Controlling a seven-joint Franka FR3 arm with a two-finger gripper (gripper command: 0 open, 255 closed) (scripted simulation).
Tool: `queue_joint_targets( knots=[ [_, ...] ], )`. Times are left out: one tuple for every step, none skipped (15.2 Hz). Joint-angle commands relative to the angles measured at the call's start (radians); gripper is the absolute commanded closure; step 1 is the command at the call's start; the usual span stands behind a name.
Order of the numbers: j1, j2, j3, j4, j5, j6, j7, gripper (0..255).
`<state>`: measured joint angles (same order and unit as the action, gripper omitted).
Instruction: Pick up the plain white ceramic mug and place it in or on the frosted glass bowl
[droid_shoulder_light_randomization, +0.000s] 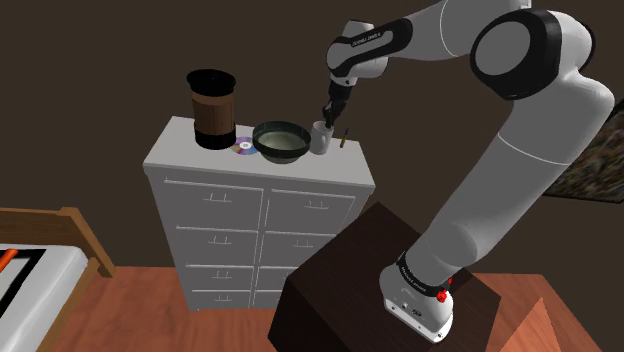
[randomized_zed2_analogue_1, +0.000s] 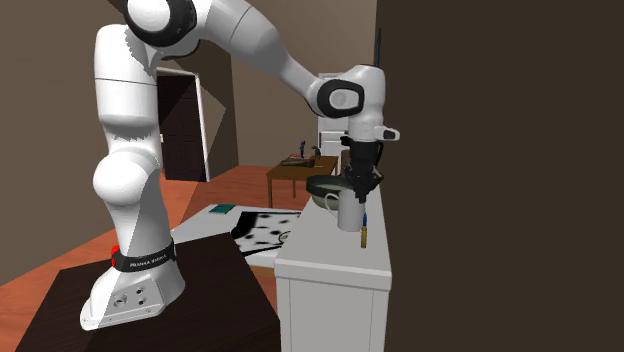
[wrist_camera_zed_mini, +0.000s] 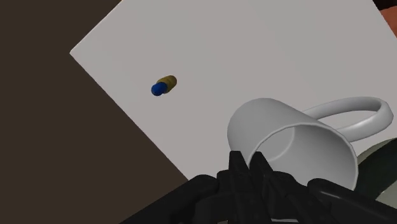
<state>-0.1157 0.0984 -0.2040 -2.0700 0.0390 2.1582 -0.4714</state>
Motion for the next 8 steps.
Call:
queue_joint_targets(
  knots=[
    [-0.009, 0.038, -0.004, -0.01, -0.008, 0.0, -0.06, 255],
    [-0.009, 0.031, -0.004, -0.004, -0.01, -0.012, -0.059, 255],
    [-0.009, 0.024, -0.003, 0.002, -0.012, -0.025, -0.058, 255],
    [-0.009, 0.018, -0.003, 0.008, -0.014, -0.037, -0.056, 255],
    [-0.01, 0.012, -0.003, 0.015, -0.015, -0.05, -0.055, 255],
    [-0.01, 0.006, -0.002, 0.021, -0.017, -0.062, -0.054, 255],
    [-0.01, 0.0, -0.002, 0.028, -0.019, -0.075, -0.053, 255],
    [-0.01, -0.006, -0.002, 0.035, -0.02, -0.088, -0.052, 255]
  ],
)
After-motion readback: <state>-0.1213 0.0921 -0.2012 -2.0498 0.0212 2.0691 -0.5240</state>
